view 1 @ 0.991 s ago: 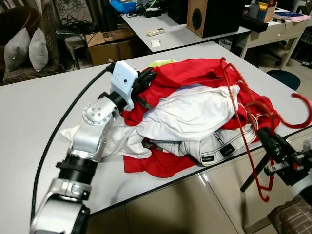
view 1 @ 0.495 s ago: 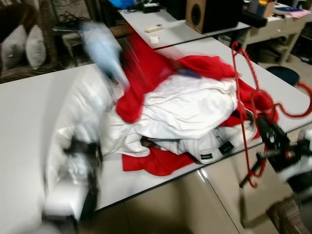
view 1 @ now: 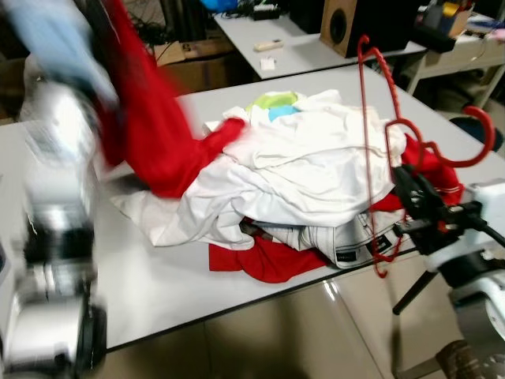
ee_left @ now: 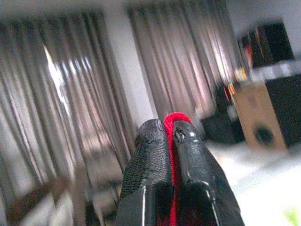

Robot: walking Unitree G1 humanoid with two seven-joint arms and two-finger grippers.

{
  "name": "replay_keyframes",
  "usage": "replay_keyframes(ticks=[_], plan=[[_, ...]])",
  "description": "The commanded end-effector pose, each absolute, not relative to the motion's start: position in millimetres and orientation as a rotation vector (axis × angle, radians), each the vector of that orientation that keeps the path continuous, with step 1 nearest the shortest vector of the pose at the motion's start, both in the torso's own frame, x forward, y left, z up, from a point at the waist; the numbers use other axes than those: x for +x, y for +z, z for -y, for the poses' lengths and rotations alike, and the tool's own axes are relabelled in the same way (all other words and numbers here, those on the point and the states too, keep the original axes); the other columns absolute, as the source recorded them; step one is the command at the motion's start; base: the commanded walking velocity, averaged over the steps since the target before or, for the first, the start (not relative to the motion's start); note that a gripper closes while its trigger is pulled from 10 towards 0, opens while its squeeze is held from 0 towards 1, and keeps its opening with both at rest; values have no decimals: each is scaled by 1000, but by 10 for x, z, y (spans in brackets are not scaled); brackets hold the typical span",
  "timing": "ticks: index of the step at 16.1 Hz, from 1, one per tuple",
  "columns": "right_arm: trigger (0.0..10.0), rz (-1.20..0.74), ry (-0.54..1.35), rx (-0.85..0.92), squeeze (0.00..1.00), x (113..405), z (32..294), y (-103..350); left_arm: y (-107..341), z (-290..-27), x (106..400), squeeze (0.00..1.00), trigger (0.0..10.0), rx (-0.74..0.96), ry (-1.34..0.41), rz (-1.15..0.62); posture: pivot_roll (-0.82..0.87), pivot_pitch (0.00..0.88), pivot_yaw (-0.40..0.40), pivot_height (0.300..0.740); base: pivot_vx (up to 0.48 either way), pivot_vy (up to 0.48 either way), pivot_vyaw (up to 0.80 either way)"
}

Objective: Hang hanger

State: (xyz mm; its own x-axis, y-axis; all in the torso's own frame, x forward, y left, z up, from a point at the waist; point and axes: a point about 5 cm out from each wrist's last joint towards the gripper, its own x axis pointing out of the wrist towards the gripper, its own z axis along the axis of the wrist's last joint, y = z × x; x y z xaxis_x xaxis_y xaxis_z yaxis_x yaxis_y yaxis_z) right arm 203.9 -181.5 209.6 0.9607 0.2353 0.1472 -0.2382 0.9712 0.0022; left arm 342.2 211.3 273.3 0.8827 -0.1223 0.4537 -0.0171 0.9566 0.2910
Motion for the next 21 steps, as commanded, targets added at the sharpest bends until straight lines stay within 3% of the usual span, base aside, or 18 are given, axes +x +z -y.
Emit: replay_keyframes(ticks=[1, 3, 4, 5, 6, 21], plan=[[10000, 132, 260, 34, 0, 2048, 1774, 2077, 2626, -2060, 3402, 0, 0, 303, -67, 437, -49, 0, 51, 740, 0, 0, 0], [10000, 66, 323, 48, 0, 2019, 1675, 1956, 2004, -2107, 3261, 0, 0, 309, -100, 137, -30, 0, 42, 740, 0, 0, 0], [10000, 55, 335, 47, 0, 2012, 1657, 1935, 1970, -2097, 3229, 0, 0, 288, -104, 141, -28, 0, 42, 740, 0, 0, 0], [10000, 33, 357, 44, 0, 2009, 1616, 1898, 1870, -2070, 3192, 0, 9176, 172, -99, 75, -20, 0, 40, 740, 0, 0, 0], [10000, 11, 379, 49, 0, 2008, 1573, 1864, 1838, -2023, 3160, 0, 10000, 166, -96, 71, -19, 0, 42, 740, 0, 0, 0], [10000, -12, 378, 59, 0, 2050, 1517, 1789, 1905, -1763, 3063, 0, 10000, 141, -118, 38, -6, 0, 44, 740, -250, 0, 0]])
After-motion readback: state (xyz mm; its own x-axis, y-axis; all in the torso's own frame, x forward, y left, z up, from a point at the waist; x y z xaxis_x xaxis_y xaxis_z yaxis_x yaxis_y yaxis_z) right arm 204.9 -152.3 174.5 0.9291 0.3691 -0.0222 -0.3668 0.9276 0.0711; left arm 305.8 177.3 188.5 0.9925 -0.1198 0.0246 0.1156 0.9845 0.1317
